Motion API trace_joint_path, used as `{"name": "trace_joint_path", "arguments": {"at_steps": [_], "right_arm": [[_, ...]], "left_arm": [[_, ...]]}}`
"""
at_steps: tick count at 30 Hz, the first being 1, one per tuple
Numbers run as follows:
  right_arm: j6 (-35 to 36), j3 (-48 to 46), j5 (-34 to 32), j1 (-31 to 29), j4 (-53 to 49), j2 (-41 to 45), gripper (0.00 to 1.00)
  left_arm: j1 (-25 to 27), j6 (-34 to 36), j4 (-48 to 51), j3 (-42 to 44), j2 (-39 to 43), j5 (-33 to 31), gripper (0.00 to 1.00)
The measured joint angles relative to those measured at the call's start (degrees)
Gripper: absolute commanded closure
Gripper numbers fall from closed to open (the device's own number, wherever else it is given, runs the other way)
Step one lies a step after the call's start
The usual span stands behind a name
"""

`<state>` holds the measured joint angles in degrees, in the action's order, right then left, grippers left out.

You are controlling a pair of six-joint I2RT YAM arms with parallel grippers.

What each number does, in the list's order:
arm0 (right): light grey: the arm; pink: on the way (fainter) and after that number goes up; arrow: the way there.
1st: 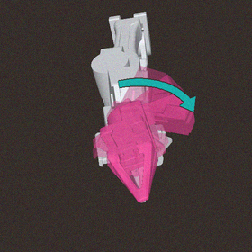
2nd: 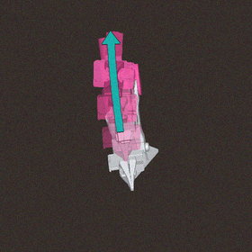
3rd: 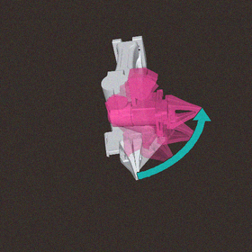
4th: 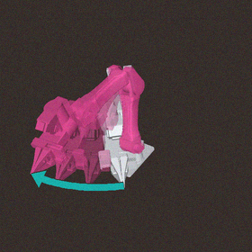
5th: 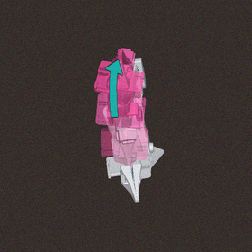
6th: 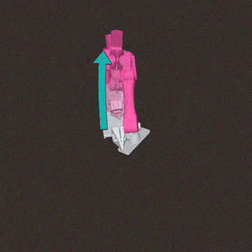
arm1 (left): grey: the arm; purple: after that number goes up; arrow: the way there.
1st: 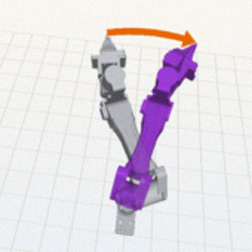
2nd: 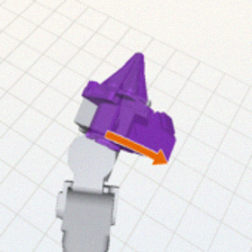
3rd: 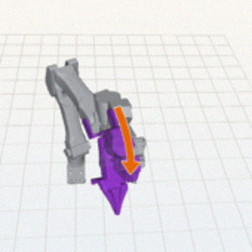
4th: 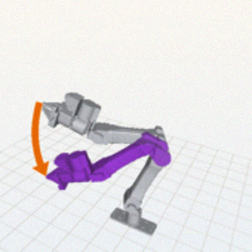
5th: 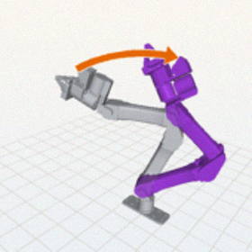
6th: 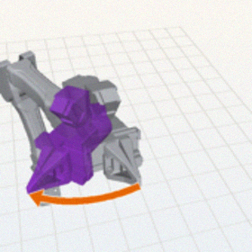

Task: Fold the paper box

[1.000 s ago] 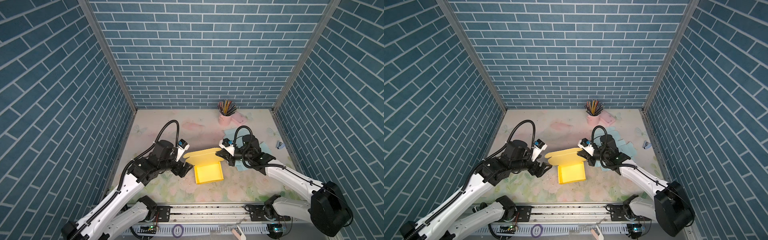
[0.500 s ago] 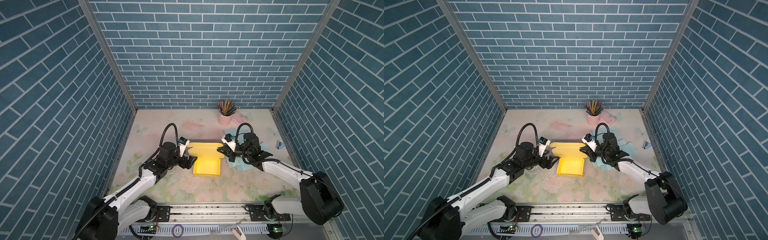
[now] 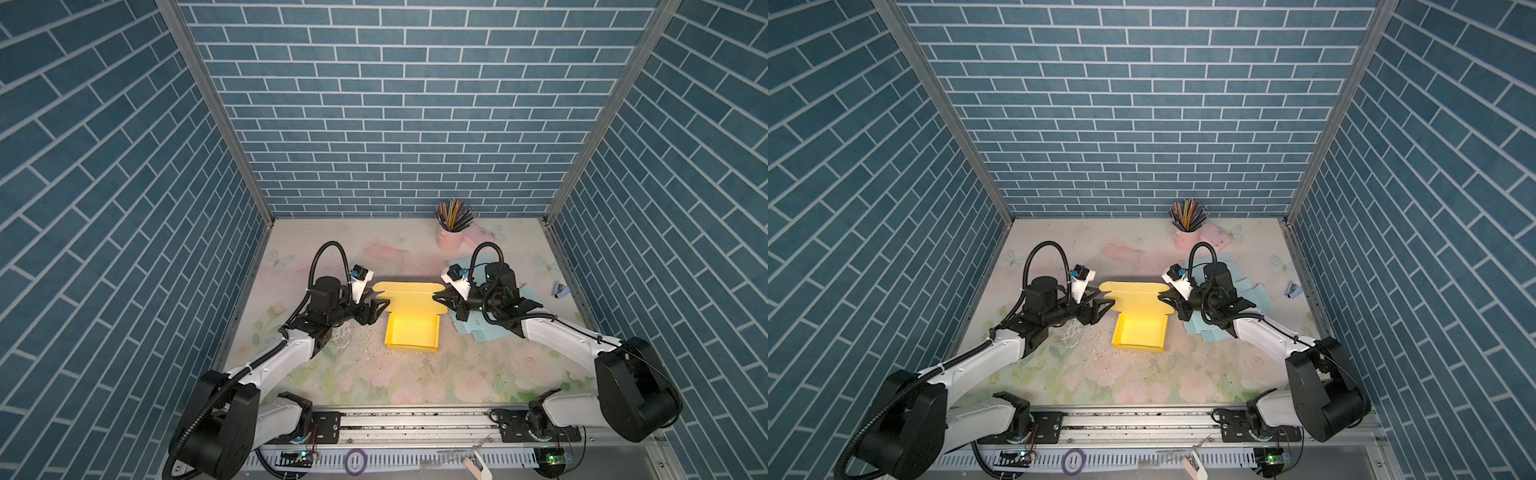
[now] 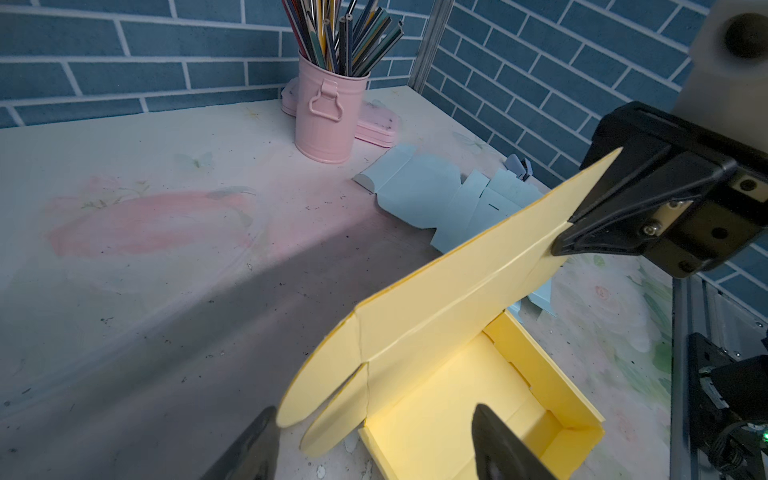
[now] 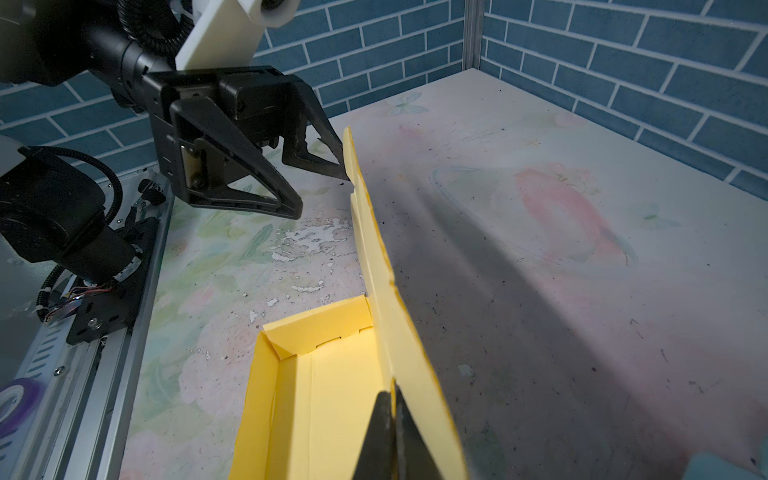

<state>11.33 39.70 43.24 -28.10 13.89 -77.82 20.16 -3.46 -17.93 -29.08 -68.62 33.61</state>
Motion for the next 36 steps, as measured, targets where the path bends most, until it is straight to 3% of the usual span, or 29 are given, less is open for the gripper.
{"name": "trace_joint_path", "arguments": {"at_steps": [7, 15, 20, 32, 36], "right_arm": [[0.00, 0.00, -0.11, 0.00, -0.02, -0.07, 1.00], [-0.02, 0.11, -1.42, 0.00, -0.22, -0.09, 1.00], [-0.04, 1.20, -2.82, 0.02, -0.94, -0.63, 1.00], [-0.63, 1.29, -5.22, -0.02, -1.27, -0.72, 1.00], [-0.66, 1.29, -6.10, -0.17, -1.25, -0.72, 1.00]], "left_arm": [[-0.02, 1.84, -0.09, -0.15, -3.48, 0.39, 0.32], [-0.13, 3.13, 0.42, -0.87, -5.90, 0.79, 0.67], [-0.11, 2.93, 0.24, -0.87, -5.51, 1.16, 0.80], [1.60, 3.06, 0.68, -0.90, -5.81, -0.09, 0.84], [2.23, 3.17, 0.92, -0.90, -6.01, -0.74, 0.90]]}}
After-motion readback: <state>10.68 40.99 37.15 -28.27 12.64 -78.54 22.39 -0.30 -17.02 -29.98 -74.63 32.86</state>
